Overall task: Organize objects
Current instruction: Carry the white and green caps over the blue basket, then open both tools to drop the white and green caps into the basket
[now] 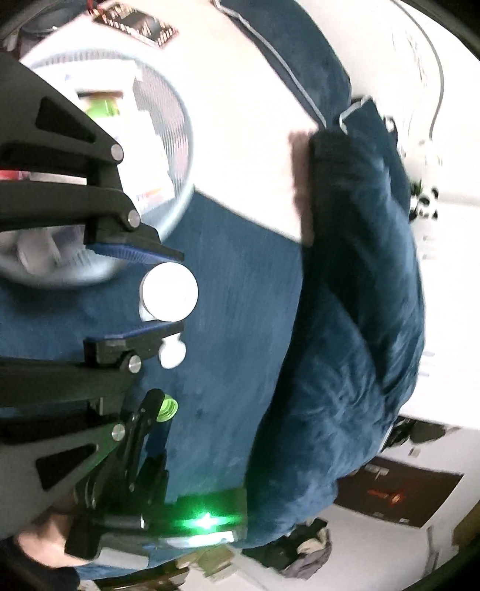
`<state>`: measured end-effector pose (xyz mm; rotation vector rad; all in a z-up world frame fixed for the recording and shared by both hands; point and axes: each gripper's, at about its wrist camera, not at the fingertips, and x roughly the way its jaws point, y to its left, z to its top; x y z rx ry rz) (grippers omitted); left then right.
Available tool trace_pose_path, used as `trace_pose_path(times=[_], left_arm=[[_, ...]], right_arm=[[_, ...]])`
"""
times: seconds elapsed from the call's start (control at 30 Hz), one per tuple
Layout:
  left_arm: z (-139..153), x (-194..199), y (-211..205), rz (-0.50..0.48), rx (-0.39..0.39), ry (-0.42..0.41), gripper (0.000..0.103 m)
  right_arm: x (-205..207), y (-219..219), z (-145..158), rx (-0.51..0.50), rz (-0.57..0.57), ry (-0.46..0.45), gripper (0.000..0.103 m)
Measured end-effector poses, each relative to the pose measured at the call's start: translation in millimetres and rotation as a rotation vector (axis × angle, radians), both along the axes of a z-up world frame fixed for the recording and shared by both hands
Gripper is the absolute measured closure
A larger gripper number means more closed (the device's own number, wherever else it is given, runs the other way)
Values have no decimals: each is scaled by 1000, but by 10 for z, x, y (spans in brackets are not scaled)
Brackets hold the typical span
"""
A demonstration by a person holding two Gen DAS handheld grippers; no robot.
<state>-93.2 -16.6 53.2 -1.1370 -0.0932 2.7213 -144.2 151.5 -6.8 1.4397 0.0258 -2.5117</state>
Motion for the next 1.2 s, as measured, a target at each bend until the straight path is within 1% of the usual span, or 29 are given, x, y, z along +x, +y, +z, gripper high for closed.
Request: trace_pose_path(times=[0.1, 0.23, 0.33, 0.4, 0.53, 0.63, 0.7, 0.83, 1.07, 1.13, 1.2], left_arm=[[75, 157, -382, 47, -33, 6, 73], [25, 306, -822, 117, -57, -15, 73], [-96, 356, -1061, 162, -59, -44, 73], [-203, 352, -1160, 180, -54, -68, 73], [-346, 321, -1229, 204, -43, -95, 73], [-385, 271, -1257, 207, -10, -110, 73], [-410, 262, -1263, 206, -4, -118, 73], [-477, 256, -1225, 206, -14, -139, 73], [-472, 266, -1238, 222, -28, -140, 73], [-476, 269, -1250, 230, -37, -141, 68], [-457, 280, -1262, 236, -40, -132, 45]], right_arm=[[230, -411, 198, -51, 77, 28, 73], [421, -840, 299, -93, 155, 50, 73], [481, -960, 318, -135, 165, 57, 73], [487, -951, 292, -168, 154, 53, 72], [440, -871, 218, -230, 119, 13, 72], [453, -867, 200, -245, 103, -3, 72], [465, -876, 188, -249, 105, -13, 72], [478, -926, 153, -248, 121, -28, 72], [433, -1029, 81, -276, 144, -66, 72], [411, -1041, 39, -282, 142, -87, 72], [385, -1042, -8, -307, 145, -122, 71]])
